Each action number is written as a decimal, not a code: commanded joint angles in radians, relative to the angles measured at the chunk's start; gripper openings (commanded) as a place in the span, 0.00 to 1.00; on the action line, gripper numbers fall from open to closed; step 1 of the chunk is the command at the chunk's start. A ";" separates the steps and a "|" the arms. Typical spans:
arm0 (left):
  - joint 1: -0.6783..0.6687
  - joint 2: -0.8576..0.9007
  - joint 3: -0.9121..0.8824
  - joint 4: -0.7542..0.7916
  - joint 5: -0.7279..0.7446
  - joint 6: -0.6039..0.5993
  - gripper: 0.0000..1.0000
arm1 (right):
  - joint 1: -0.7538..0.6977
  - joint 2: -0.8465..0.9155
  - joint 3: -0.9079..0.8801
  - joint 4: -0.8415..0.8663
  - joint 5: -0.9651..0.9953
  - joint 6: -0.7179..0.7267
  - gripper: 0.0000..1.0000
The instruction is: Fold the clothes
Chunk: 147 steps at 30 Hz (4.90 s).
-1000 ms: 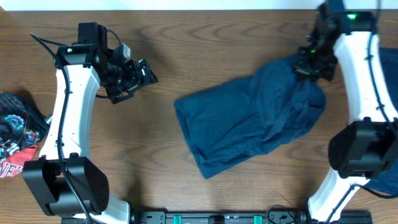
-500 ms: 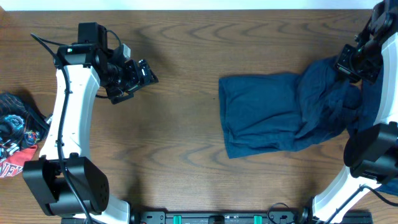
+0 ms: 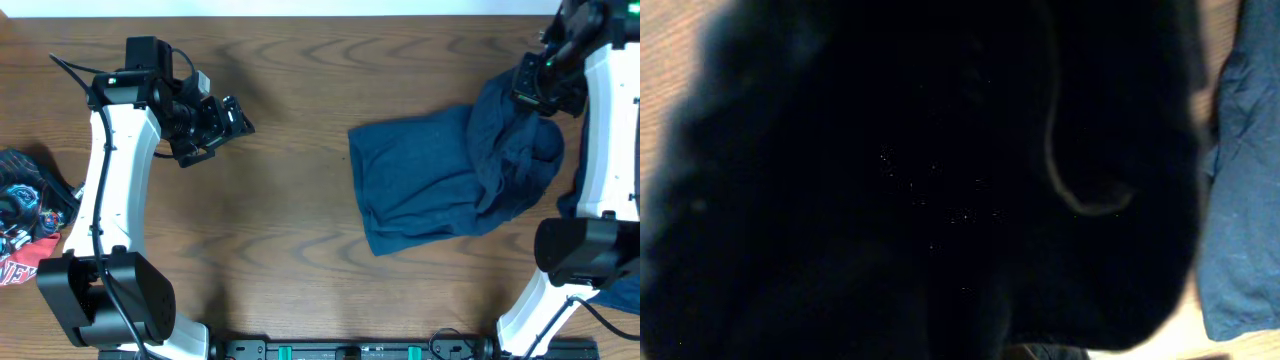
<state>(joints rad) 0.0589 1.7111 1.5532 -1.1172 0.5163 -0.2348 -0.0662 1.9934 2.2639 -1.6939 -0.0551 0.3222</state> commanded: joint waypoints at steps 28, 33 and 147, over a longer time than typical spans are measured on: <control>0.008 0.002 -0.011 -0.003 -0.004 0.015 0.93 | 0.347 -0.011 -0.217 0.121 0.105 0.217 0.01; 0.008 0.002 -0.011 -0.003 -0.004 0.017 0.93 | 0.419 -0.011 -0.217 0.133 0.104 0.255 0.01; -0.445 0.219 -0.090 0.354 0.313 0.085 0.93 | 0.233 0.224 0.192 -0.005 0.034 0.077 0.50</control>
<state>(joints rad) -0.3294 1.8938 1.4738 -0.7898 0.7692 -0.1535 0.2050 2.2345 2.4405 -1.6947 -0.0048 0.4408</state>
